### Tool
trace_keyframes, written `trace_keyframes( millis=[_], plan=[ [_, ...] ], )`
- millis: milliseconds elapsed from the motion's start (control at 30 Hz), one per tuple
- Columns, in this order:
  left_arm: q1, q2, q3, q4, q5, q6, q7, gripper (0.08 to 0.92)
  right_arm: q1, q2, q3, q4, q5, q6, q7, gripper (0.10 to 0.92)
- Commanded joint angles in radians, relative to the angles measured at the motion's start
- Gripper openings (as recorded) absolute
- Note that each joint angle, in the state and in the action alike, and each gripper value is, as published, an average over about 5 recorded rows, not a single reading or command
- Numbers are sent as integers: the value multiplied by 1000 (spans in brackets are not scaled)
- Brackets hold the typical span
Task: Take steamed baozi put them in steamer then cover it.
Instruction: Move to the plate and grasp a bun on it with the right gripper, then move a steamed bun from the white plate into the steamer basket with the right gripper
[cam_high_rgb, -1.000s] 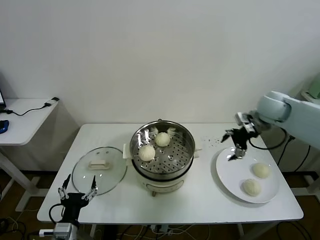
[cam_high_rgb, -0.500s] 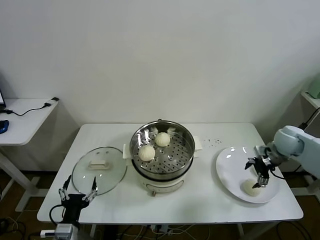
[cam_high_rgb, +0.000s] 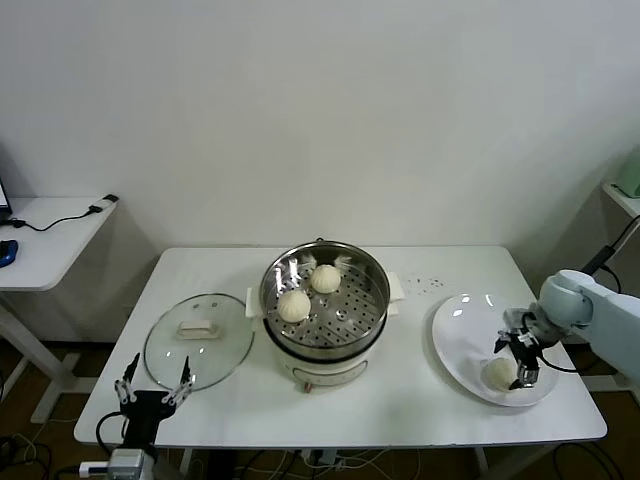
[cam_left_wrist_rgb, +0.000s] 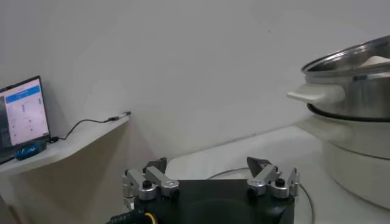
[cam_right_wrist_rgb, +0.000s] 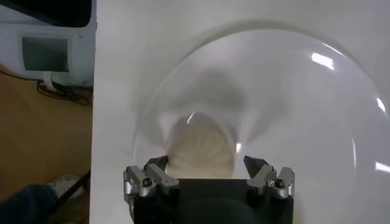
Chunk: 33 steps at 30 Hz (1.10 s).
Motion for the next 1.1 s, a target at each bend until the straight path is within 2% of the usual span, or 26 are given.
trace_keyframes(
  millis=[33,167,400,600,867,1100],
  plan=[
    [-1,0,-1,1,1,0,-1,823,-37,20,23,-27,-23,4,-4,783],
    [0,0,-1,2,2,-1,-1,823,-33,15,19,-23,-15,5,-6,713],
    [0,0,0,0,2,-1,-1,823,12,10,-1,-18,7,18,-7,677],
    [3,2,1,-6,3,0,-1,823,266,43,-157,-7,72,176,-13,670],
    [16,-1,1,-14,3,-3,-1,823,721,243,-425,-42,97,461,-89,678],
    [34,-5,4,-19,9,-5,0,823,902,464,-474,-73,104,630,-113,679]
  ],
)
